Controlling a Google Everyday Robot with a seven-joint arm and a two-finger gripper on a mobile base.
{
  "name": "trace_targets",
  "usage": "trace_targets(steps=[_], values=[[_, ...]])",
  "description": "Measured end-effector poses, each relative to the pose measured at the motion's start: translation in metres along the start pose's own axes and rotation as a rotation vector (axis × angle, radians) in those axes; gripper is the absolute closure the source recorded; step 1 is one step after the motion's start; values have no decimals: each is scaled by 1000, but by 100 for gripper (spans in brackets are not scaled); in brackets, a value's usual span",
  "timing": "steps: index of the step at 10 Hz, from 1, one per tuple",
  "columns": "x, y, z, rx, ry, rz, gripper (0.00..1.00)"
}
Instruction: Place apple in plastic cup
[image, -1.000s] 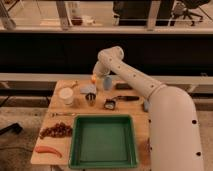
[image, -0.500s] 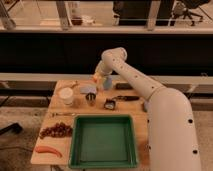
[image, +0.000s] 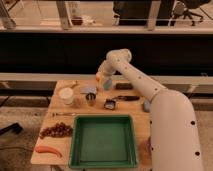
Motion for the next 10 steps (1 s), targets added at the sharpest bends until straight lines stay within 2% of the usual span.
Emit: trace_targets(steps=[4,10], values=[[8,-5,-3,9,-49,74,100],[18,-3,-1,-6,-84,144,100]])
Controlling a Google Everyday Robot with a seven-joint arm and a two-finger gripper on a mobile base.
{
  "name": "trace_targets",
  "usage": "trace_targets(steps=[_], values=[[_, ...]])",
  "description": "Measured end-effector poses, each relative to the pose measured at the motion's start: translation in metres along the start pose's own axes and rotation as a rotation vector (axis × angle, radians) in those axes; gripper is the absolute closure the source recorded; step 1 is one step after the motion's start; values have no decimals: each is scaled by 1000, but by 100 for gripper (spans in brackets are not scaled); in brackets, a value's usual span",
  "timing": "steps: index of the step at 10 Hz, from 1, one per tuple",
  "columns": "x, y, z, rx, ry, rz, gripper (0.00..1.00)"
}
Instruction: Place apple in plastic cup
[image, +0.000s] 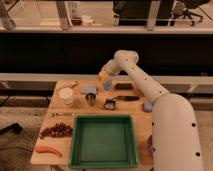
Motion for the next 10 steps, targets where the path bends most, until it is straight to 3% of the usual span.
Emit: trace_targets(steps=[10], values=[[11,-8,-7,6,-45,64,100]])
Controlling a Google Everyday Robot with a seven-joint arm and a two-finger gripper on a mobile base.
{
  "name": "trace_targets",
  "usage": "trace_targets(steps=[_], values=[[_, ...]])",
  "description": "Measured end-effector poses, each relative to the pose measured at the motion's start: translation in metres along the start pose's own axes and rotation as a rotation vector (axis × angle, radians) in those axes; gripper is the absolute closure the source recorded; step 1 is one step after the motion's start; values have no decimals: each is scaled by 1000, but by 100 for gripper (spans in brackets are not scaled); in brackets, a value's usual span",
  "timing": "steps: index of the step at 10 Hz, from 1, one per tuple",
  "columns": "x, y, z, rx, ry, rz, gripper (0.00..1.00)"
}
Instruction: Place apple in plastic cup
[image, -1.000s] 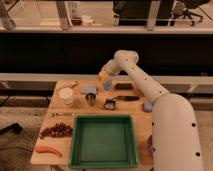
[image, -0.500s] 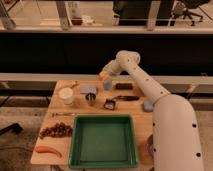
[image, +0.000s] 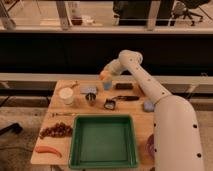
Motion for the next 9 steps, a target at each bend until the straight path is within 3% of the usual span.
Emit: trace_targets(steps=[6,9], values=[[8,-2,1,-41,-4,83,100],[12,-3,5,-53,-15,83,100]])
